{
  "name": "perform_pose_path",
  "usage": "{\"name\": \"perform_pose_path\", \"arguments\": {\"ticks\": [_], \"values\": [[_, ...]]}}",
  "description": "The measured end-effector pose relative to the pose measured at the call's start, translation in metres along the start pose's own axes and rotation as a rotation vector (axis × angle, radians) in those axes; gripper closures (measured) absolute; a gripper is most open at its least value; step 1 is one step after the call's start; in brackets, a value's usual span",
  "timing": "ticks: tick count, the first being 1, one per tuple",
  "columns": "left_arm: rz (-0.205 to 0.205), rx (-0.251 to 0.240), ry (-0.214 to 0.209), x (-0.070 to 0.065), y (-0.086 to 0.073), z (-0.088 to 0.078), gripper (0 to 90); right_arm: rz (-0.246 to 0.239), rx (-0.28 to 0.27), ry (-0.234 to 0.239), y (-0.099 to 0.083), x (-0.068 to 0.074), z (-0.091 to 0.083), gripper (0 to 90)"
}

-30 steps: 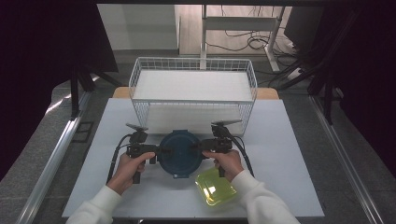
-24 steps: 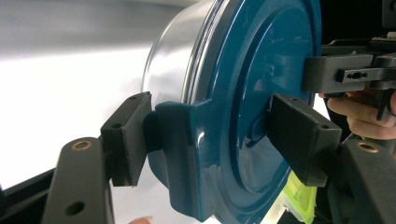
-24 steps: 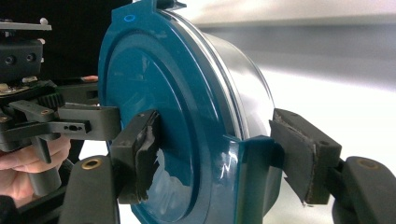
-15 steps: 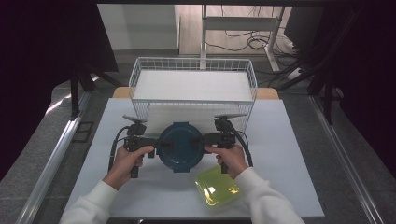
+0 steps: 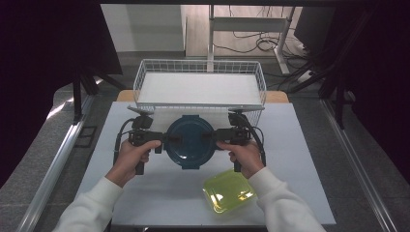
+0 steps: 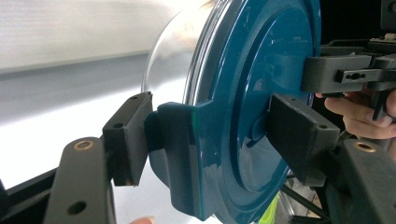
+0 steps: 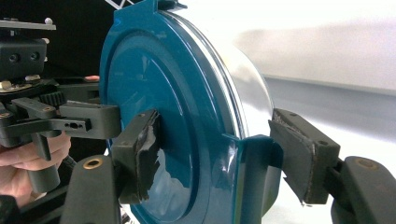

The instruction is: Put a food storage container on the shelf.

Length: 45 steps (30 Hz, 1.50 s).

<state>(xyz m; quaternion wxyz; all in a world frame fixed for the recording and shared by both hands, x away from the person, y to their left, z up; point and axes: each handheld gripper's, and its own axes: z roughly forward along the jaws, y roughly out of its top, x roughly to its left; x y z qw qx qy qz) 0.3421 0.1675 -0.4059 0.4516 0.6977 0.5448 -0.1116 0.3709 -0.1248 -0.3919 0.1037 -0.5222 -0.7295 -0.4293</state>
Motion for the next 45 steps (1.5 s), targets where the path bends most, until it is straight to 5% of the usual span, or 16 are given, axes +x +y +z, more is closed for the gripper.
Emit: {"name": "perform_pose_path", "arguments": {"ticks": [45], "values": [[0.087, -0.079, -0.004, -0.051, 0.058, -0.037, 33.8, -0.081, -0.078, 0.008, 0.056, 0.038, -0.053, 35.6]]}}
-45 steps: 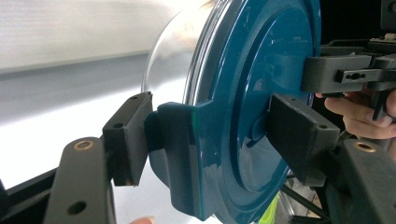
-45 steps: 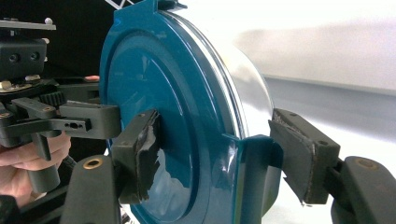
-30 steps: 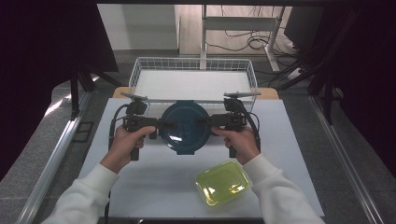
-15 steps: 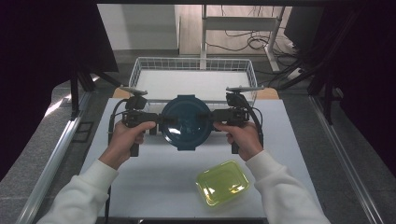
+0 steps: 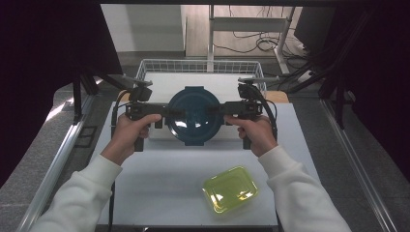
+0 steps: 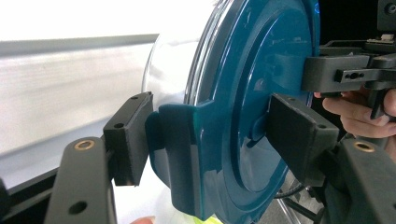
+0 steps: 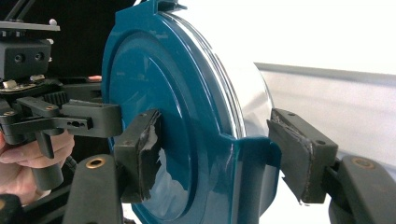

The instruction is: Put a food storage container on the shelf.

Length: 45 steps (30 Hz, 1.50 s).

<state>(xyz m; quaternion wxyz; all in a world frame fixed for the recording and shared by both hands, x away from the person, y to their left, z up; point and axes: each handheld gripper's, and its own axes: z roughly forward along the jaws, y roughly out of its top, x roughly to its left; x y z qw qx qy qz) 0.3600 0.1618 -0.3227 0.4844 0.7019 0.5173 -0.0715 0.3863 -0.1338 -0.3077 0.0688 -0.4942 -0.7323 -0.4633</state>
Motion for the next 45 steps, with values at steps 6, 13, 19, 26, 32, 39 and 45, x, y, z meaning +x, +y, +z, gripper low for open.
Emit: {"name": "perform_pose_path", "arguments": {"ticks": [6, 13, 19, 26, 32, 39, 45], "values": [[0.018, 0.004, 0.010, -0.005, 0.019, -0.002, 33.9, -0.003, -0.017, 0.012, 0.015, 0.000, -0.004, 35.8], [0.021, -0.006, -0.005, -0.005, 0.040, -0.002, 33.9, -0.014, -0.035, 0.004, 0.037, 0.001, -0.010, 36.1], [0.020, -0.019, -0.010, -0.005, 0.056, -0.003, 33.9, -0.021, -0.044, 0.008, 0.052, 0.000, -0.012, 36.8], [0.025, -0.017, -0.019, -0.002, 0.073, 0.000, 33.9, -0.026, -0.058, 0.010, 0.069, -0.003, -0.014, 37.5], [0.015, -0.014, -0.024, 0.003, 0.088, 0.004, 33.9, -0.029, -0.065, 0.009, 0.083, -0.008, -0.012, 37.8], [0.014, -0.008, -0.023, 0.010, 0.105, 0.011, 33.9, -0.014, -0.068, 0.010, 0.098, -0.016, -0.007, 37.8], [0.010, 0.000, -0.028, 0.018, 0.110, 0.021, 33.9, 0.005, -0.058, 0.010, 0.106, -0.027, -0.002, 37.8]]}}
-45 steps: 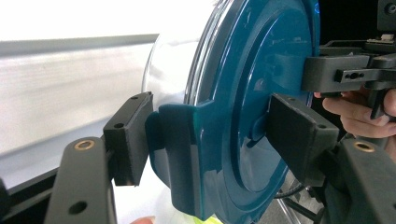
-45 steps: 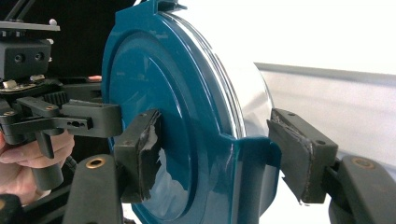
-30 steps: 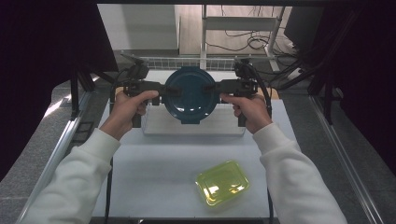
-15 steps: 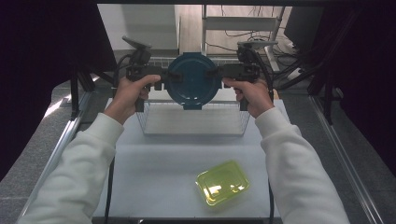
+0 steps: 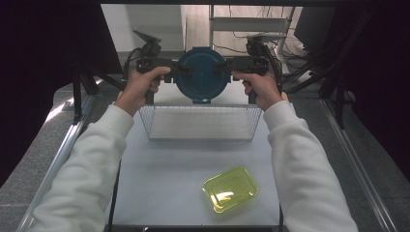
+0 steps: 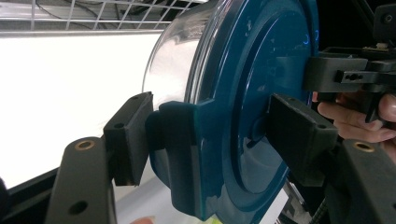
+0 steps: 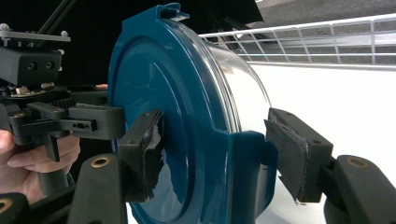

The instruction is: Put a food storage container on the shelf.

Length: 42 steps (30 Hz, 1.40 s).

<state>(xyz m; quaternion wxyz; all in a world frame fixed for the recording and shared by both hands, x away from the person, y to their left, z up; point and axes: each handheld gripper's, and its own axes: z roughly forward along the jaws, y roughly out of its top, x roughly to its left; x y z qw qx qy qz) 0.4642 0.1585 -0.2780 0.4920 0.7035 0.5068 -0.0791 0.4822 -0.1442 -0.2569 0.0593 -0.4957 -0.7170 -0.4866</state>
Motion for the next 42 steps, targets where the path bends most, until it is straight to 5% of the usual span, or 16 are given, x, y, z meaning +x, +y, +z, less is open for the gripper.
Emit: {"name": "perform_pose_path", "arguments": {"ticks": [19, 42], "values": [[-0.061, 0.000, 0.002, 0.025, 0.000, 0.020, 33.6, 0.078, 0.044, 0.012, 0.001, -0.028, 0.023, 38.1], [-0.193, -0.036, -0.028, 0.048, 0.009, 0.038, 33.1, 0.197, 0.051, 0.026, 0.008, -0.053, 0.038, 38.0]]}}
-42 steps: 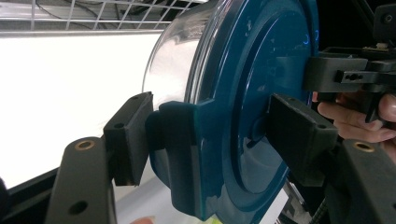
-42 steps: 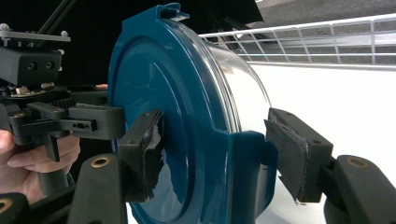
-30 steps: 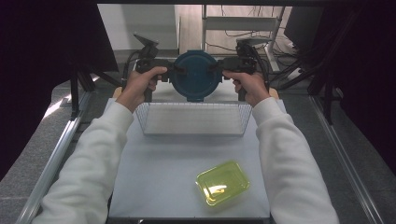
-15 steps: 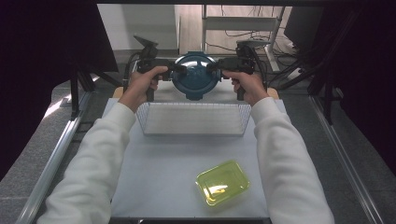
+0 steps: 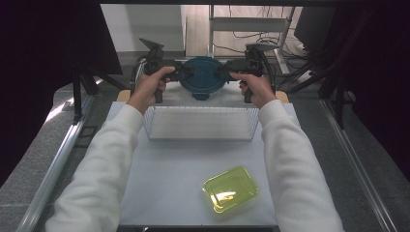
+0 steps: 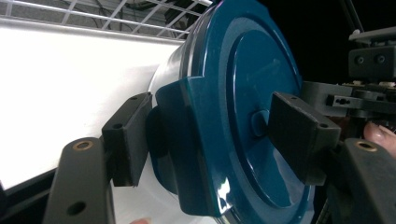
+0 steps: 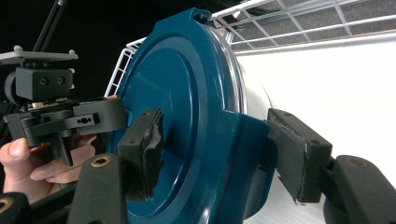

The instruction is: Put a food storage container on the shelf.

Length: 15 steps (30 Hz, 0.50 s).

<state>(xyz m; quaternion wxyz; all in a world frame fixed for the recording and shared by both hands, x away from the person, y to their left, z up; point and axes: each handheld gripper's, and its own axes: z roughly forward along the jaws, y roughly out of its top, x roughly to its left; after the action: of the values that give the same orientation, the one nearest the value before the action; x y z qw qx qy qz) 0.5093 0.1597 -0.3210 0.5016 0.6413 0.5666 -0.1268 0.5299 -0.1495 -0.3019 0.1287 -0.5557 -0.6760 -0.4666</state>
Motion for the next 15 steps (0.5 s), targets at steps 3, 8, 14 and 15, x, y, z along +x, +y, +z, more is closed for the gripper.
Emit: {"name": "perform_pose_path", "arguments": {"ticks": [3, 8, 14, 15], "values": [[-0.017, -0.011, -0.001, 0.0027, 0.0010, 0.0025, 33.1, 0.026, -0.001, 0.003, 0.0015, -0.0039, 0.0033, 37.9], [-0.023, -0.023, 0.008, 0.0045, 0.0024, 0.0034, 33.1, 0.052, 0.003, 0.019, 0.0043, -0.0094, 0.0076, 37.8], [-0.022, -0.029, 0.008, 0.0056, 0.0020, 0.0024, 33.1, 0.051, 0.000, 0.021, 0.0050, -0.0092, 0.0095, 37.8], [-0.021, -0.033, 0.007, 0.0057, 0.0016, 0.0025, 32.9, 0.050, 0.000, 0.021, 0.0050, -0.0094, 0.0093, 37.7]]}}
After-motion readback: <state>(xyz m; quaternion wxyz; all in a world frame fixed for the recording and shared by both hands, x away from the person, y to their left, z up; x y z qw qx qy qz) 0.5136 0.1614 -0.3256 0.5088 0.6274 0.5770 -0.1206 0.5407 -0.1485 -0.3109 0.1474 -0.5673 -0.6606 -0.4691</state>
